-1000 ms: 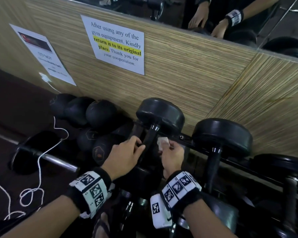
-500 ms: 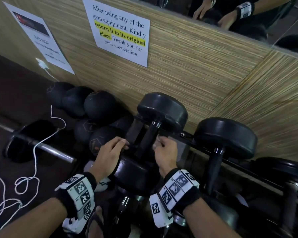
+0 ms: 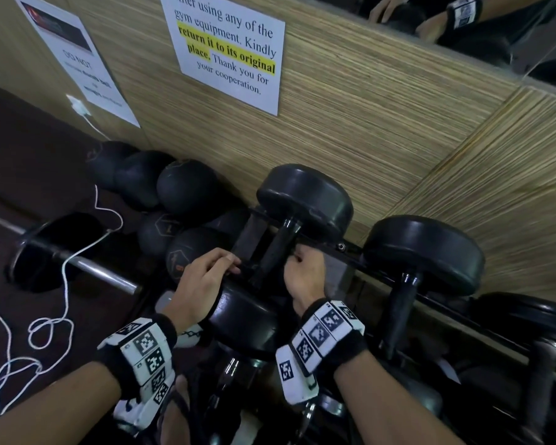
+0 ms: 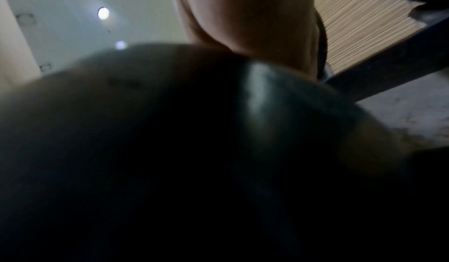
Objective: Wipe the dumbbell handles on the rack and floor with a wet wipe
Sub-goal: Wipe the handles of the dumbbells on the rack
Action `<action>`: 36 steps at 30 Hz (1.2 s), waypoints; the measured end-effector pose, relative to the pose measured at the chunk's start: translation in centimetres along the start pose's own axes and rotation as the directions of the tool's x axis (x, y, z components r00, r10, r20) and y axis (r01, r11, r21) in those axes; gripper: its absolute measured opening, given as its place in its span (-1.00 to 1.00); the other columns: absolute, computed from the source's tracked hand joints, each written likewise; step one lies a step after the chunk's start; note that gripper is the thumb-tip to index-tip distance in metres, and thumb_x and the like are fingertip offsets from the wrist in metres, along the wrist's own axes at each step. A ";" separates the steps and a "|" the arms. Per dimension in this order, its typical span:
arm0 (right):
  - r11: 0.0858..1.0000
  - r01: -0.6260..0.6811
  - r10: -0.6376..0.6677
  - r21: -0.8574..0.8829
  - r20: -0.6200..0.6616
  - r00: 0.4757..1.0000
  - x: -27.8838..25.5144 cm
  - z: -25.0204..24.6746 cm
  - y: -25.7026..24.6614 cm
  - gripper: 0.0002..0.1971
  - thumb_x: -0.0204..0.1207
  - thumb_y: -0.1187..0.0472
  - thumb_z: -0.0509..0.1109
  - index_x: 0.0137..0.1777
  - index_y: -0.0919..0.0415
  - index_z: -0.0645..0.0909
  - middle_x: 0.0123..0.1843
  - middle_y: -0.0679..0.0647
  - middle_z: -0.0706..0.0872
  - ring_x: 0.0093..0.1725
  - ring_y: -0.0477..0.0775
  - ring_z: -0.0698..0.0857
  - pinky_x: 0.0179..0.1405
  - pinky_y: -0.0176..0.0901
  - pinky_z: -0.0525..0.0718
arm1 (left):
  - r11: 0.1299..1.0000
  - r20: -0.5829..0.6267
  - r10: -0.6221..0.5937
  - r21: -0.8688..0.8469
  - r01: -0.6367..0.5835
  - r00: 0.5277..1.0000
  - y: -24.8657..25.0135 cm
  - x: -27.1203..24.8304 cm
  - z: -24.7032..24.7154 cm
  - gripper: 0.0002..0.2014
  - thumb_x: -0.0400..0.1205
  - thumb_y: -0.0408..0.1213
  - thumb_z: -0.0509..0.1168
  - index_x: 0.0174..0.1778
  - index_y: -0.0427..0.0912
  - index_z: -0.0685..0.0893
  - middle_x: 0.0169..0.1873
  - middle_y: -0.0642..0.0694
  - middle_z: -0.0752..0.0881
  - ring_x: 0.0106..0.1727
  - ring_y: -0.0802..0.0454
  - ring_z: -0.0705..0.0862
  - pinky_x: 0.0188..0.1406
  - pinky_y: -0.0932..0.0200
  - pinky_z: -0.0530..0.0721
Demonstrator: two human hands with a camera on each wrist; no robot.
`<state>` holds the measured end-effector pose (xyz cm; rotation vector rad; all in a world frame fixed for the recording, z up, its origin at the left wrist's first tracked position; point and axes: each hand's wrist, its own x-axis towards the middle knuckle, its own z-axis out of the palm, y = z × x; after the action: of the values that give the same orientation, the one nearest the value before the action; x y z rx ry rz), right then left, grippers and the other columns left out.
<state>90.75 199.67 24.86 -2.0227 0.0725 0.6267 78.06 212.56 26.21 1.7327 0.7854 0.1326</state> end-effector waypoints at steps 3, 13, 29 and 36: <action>0.994 0.109 -0.110 0.015 0.053 0.993 -2.6 -1.1 0.8 -0.72 0.68 0.42 0.23 -0.27 0.32 0.60 -0.34 0.00 0.60 -0.36 -0.19 0.54 -0.40 -0.52 0.49 | 1.000 0.006 -0.003 -0.002 0.003 1.000 0.0 0.0 0.0 -0.70 0.62 0.01 0.16 -0.08 0.01 0.78 -0.18 -0.01 0.83 0.05 0.03 0.76 0.34 -0.25 0.56; 0.994 0.108 -0.108 0.009 0.129 0.986 -3.5 -1.2 1.6 -0.71 0.71 0.38 0.24 -0.27 0.46 0.54 -0.37 0.02 0.58 -0.34 -0.15 0.53 -0.34 -0.48 0.49 | 1.000 0.008 -0.001 -0.013 0.001 1.000 -0.3 0.2 0.0 -0.74 0.61 -0.01 0.17 -0.12 0.09 0.77 -0.20 -0.03 0.83 0.05 -0.01 0.76 0.33 -0.30 0.54; 0.997 0.021 -0.007 -0.068 0.203 0.979 -3.0 -0.1 2.3 -0.79 0.58 0.47 0.24 -0.19 0.40 0.69 -0.20 0.25 0.80 -0.20 0.13 0.78 -0.14 -0.03 0.77 | 1.000 0.026 -0.003 -0.012 0.004 1.000 0.0 0.1 0.1 -0.72 0.61 -0.03 0.16 -0.09 0.02 0.77 -0.21 -0.03 0.83 0.04 0.00 0.75 0.35 -0.22 0.53; 0.999 0.006 -0.015 0.042 0.225 0.974 -4.4 -1.3 2.3 -0.75 0.70 0.36 0.27 -0.17 0.42 0.69 -0.30 0.08 0.68 -0.29 -0.08 0.61 -0.26 -0.32 0.62 | 1.000 0.027 -0.006 -0.015 0.006 1.000 -0.1 0.2 0.1 -0.73 0.61 -0.04 0.16 -0.09 0.02 0.77 -0.22 -0.04 0.83 0.03 -0.02 0.76 0.34 -0.24 0.54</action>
<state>86.76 196.50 25.54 -1.8984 -0.0600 0.8367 78.17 212.62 26.05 1.7146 0.7680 0.1099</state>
